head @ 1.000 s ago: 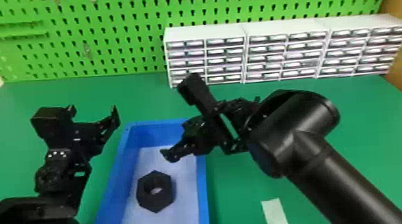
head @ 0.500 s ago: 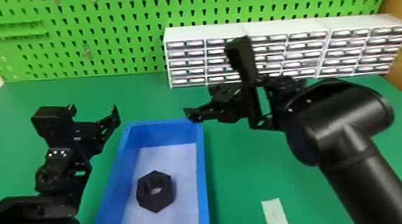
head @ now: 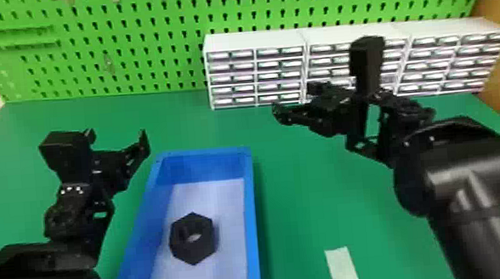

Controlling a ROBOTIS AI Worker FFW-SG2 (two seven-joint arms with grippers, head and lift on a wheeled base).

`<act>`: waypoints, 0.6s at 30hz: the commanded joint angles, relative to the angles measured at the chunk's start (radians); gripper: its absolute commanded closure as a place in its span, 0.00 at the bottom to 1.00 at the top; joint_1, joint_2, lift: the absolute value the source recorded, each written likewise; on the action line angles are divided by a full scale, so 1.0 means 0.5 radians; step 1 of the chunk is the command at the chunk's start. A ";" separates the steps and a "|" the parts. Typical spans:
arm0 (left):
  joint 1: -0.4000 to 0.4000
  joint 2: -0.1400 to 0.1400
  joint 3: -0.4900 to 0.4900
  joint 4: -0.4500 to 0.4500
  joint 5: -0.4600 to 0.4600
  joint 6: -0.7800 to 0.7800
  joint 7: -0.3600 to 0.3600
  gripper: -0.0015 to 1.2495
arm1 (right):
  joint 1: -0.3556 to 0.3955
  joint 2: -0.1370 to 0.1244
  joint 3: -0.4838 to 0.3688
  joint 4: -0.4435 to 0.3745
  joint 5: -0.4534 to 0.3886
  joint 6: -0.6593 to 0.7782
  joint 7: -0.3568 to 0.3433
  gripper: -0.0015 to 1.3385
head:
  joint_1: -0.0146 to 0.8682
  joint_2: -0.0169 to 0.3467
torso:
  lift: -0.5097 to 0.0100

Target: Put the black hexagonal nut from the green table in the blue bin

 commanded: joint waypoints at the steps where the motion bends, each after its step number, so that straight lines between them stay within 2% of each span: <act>1: 0.000 0.000 0.000 0.000 0.000 0.000 0.000 0.20 | 0.064 0.020 -0.094 0.001 0.000 -0.134 -0.054 0.16 | 0.79 0.19 | 0.79; 12: 0.000 -0.003 0.003 0.000 0.000 0.000 0.000 0.20 | 0.263 0.078 -0.229 0.010 -0.076 -0.489 -0.400 0.16 | 0.79 0.19 | 0.79; 18: 0.003 0.000 0.006 0.000 0.003 0.000 0.000 0.20 | 0.315 0.096 -0.266 0.090 -0.061 -0.634 -0.471 0.16 | 0.79 0.19 | 0.79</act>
